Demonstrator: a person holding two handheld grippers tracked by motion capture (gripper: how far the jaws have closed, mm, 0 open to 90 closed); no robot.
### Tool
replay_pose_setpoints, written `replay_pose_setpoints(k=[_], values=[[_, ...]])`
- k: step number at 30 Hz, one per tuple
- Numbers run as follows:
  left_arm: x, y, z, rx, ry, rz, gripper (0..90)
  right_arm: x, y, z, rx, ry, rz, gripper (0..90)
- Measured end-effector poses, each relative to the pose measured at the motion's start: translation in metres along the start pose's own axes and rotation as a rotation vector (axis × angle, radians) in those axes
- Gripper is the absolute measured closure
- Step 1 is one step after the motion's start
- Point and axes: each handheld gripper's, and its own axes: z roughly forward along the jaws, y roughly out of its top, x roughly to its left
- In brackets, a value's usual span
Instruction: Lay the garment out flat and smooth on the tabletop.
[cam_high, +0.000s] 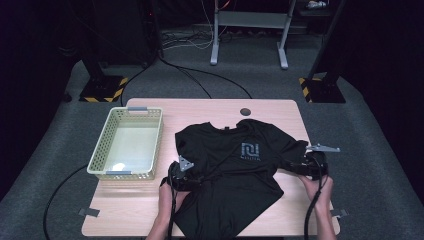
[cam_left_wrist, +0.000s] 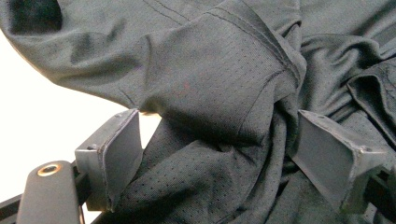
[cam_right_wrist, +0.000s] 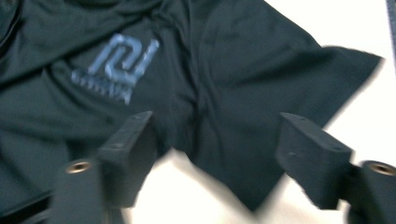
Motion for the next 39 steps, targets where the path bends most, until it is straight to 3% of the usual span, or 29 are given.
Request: replay_pose_setpoints(k=[3,6,11,14,15,18,26,30,35,38,39], values=[[0.0,0.0,0.0,0.001,0.0,0.0,16.6,0.016,0.009,0.032,0.027,-0.012,0.005,14.7],[0.0,0.0,0.0,0.002,0.0,0.001,16.6,0.034,0.012,0.063,0.064,-0.031,-0.031,10.2],[-0.002,0.0,-0.001,0.003,0.002,-0.004,16.4,0.04,0.011,0.088,0.092,-0.044,-0.034,4.7],[-0.004,-0.001,-0.001,0.003,0.01,-0.01,16.3,0.038,0.011,0.089,0.095,-0.087,-0.056,5.8],[-0.006,0.0,-0.001,0.005,0.013,-0.014,16.2,0.037,0.01,0.089,0.112,-0.122,-0.075,4.9],[-0.01,0.0,0.0,0.004,0.028,-0.032,15.7,0.026,0.009,0.085,0.111,-0.133,-0.076,4.4],[-0.032,0.009,0.01,0.008,0.042,-0.043,14.7,-0.015,0.01,0.073,0.142,-0.175,-0.027,3.2],[-0.045,0.015,0.016,0.009,0.038,-0.035,14.6,-0.029,0.01,0.07,0.153,-0.192,-0.005,3.1],[-0.056,0.021,0.023,0.007,0.033,-0.031,14.3,-0.041,0.011,0.066,0.167,-0.212,0.017,3.0],[-0.057,0.021,0.023,0.005,0.031,-0.032,14.4,-0.039,0.012,0.063,0.182,-0.231,0.018,1.8],[-0.057,0.021,0.023,0.005,0.031,-0.032,14.4,-0.035,0.012,0.06,0.156,-0.232,0.016,1.8]])
